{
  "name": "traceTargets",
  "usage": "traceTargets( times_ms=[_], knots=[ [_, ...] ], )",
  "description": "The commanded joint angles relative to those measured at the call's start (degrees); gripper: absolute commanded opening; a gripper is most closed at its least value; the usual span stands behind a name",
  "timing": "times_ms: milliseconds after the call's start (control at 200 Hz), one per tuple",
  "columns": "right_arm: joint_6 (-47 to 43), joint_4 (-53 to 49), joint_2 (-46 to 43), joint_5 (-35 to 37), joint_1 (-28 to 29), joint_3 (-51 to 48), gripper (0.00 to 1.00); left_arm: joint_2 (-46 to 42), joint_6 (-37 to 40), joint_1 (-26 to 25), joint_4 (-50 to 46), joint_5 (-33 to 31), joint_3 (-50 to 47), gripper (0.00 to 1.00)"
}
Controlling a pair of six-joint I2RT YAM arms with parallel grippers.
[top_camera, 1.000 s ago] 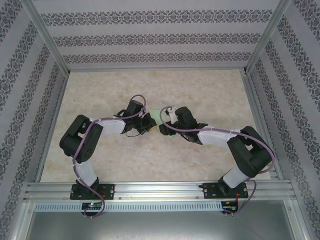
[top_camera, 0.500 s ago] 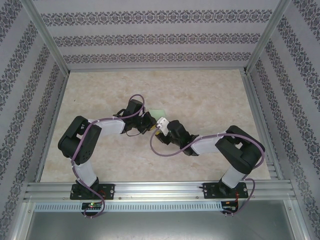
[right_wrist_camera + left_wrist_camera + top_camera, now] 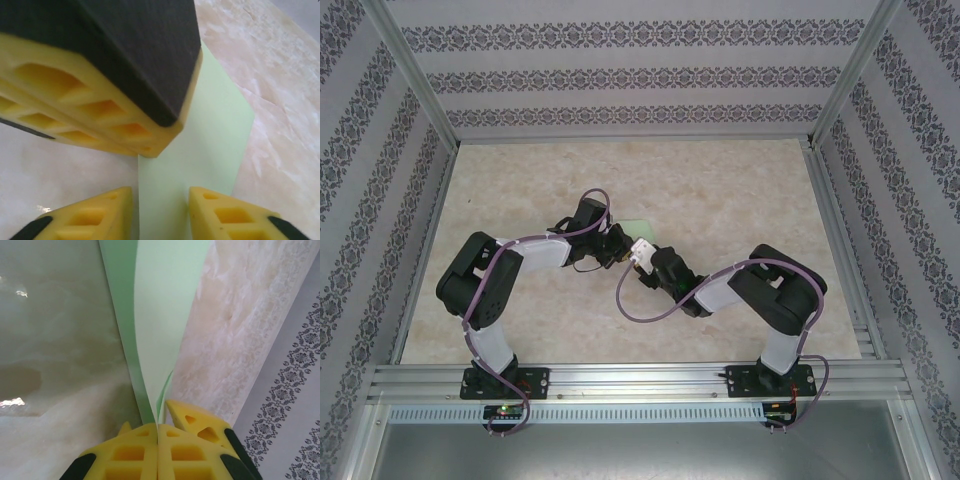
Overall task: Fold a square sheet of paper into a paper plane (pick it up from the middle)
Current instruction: Fold the wing for the fifth time at the center of the table.
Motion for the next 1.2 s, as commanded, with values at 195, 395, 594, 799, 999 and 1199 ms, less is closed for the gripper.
traceTargets(
  times_ms=[195,395,594,799,999,1199],
  knots=[
    [0.45,5.80,0.56,-2.19,-1.22,-1.98,0.16,-3.21,-1.27,-0.39,-2.74,-0.16,1.13,0.13],
    [3.65,4.73,-0.96,-7.91,-2.97,-2.48,0.09,-5.32,0.51,2.17,-5.51,-0.38,1.21,0.30],
    [10.36,3.36,-3.10,-15.31,-4.93,-2.34,0.07,-8.12,5.05,6.17,-10.08,-1.12,1.83,0.45],
    [19.31,1.22,-4.45,-22.50,-7.19,-1.99,0.06,-11.38,9.30,8.17,-10.84,-2.87,0.32,0.52],
    [29.22,0.99,-4.22,-28.61,-8.42,-0.10,0.03,-12.32,12.67,7.98,-3.47,-0.28,-3.80,0.54],
    [37.30,0.59,-2.92,-32.48,-9.30,1.74,0.00,-11.61,14.75,6.72,3.34,1.78,-8.16,0.50]
  ],
)
